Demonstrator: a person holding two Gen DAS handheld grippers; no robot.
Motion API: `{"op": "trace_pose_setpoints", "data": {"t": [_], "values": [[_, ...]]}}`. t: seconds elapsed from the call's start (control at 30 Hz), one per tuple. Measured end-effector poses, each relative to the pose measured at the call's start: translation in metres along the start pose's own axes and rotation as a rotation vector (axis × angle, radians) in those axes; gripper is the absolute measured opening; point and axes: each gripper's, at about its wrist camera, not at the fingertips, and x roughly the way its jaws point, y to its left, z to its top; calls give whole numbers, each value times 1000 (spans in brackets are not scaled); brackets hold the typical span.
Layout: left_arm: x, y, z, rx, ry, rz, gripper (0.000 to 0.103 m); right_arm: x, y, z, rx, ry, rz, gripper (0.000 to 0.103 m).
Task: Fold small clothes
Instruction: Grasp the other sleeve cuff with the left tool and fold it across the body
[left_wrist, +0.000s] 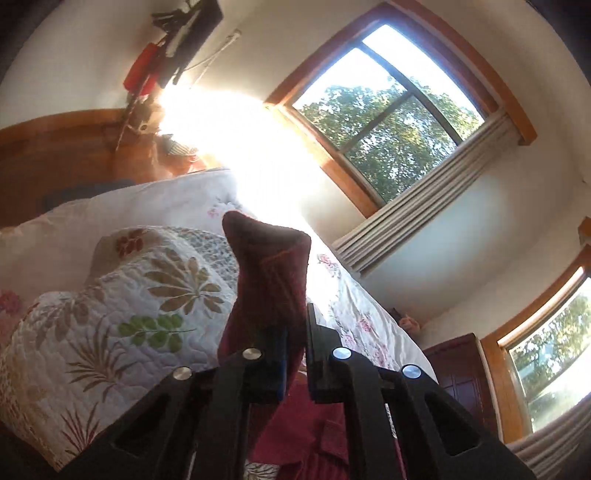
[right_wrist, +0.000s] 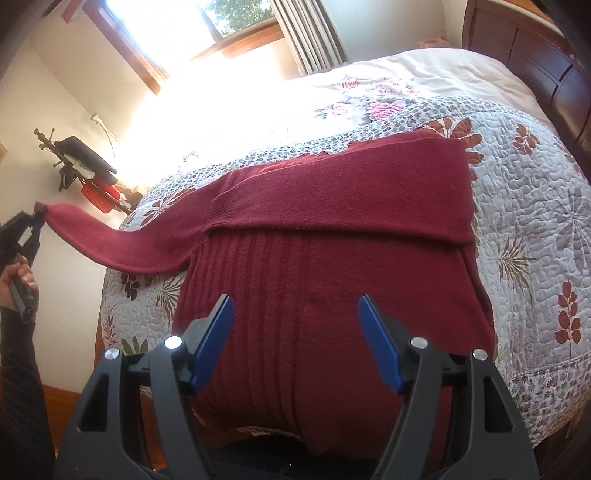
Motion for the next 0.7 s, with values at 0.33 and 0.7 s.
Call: {"op": "trace_pose_setpoints", "data": {"t": [0.33, 0.7], "values": [[82, -146, -68, 265, 208, -157, 7, -14, -40, -9, 99, -32, -37, 70], [182, -215, -216, 444, 553, -210, 7, -29, -80, -25, 207, -50, -102, 70]]}}
